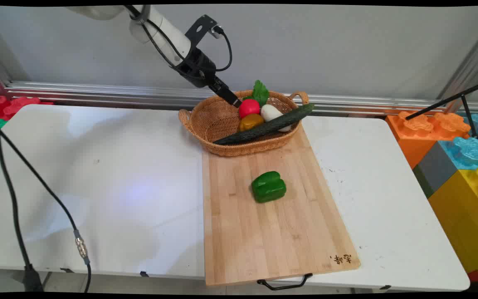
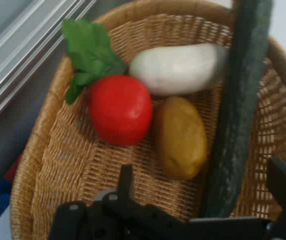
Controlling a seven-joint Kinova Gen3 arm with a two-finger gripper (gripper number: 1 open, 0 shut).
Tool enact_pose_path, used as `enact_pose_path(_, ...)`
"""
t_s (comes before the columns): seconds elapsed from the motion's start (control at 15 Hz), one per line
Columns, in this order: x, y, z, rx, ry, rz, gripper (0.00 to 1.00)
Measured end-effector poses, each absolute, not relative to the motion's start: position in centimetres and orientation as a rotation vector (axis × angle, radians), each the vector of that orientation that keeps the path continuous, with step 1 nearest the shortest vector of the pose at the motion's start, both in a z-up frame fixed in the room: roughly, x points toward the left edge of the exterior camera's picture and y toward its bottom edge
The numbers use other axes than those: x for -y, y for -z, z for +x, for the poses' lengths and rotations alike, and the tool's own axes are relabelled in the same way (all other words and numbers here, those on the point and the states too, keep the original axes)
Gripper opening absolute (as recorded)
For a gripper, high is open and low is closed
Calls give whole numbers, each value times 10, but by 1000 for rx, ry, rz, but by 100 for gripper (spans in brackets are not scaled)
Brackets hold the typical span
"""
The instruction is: Pick up the potato from the vegetable basket
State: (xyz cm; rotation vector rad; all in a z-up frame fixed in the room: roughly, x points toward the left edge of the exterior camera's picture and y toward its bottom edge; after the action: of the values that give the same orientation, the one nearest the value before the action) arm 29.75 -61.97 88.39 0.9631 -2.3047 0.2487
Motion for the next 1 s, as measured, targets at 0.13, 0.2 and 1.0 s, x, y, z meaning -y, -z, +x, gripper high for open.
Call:
enact_pose_path(0.13,631,-873,299,2293,-218,1015,100)
enact_pose_path(0.2,638,-865,298,2287,-190,1042,100)
enact_pose_path(1.0,675,-819,285,2223,14,1206,100)
